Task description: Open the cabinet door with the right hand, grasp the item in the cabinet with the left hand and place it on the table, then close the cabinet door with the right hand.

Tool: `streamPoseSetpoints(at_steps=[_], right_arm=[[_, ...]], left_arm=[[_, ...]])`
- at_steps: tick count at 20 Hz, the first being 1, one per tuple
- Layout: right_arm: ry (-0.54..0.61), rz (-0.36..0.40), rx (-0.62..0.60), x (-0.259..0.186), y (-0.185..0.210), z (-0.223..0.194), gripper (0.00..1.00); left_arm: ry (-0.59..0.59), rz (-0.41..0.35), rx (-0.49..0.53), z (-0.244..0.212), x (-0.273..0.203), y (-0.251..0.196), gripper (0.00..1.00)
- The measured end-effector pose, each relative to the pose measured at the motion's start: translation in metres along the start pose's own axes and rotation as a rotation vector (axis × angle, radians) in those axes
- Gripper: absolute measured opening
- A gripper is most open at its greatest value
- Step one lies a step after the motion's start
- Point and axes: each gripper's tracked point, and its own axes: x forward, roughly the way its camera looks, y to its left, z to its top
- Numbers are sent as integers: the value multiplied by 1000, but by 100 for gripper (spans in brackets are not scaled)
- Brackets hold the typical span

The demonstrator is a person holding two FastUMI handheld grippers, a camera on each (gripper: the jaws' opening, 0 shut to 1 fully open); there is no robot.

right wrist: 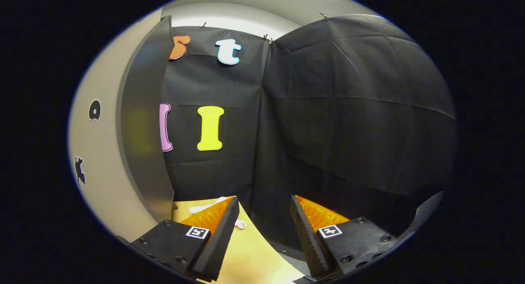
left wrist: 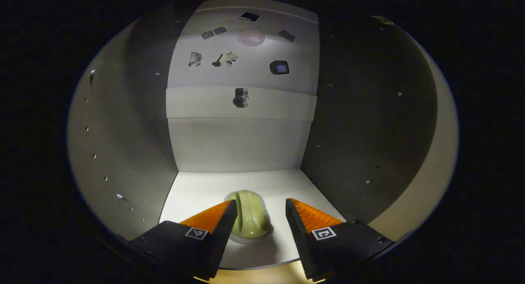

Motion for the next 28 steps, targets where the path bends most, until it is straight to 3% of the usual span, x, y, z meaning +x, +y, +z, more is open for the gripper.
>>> streamPoseSetpoints(at_steps=[6,9,10,12,14,21,28], right_arm=[[13,-16,-41,4,-4,-1,81],[20,-14,-40,4,-4,-3,81],[22,-10,-40,5,-2,-4,81],[30,-4,-43,5,-1,-7,80],[40,3,-50,4,0,-8,81],[22,37,-45,1,4,-1,82],[-7,100,0,8,17,9,82]], left_arm=[[58,18,-46,-13,27,13,72],[65,76,-6,-16,36,27,61],[77,67,-6,-19,39,25,58],[106,66,-26,-29,43,23,41],[99,79,-46,-29,46,26,35],[69,120,-65,-22,40,26,25],[5,142,-76,-4,-14,23,24]])
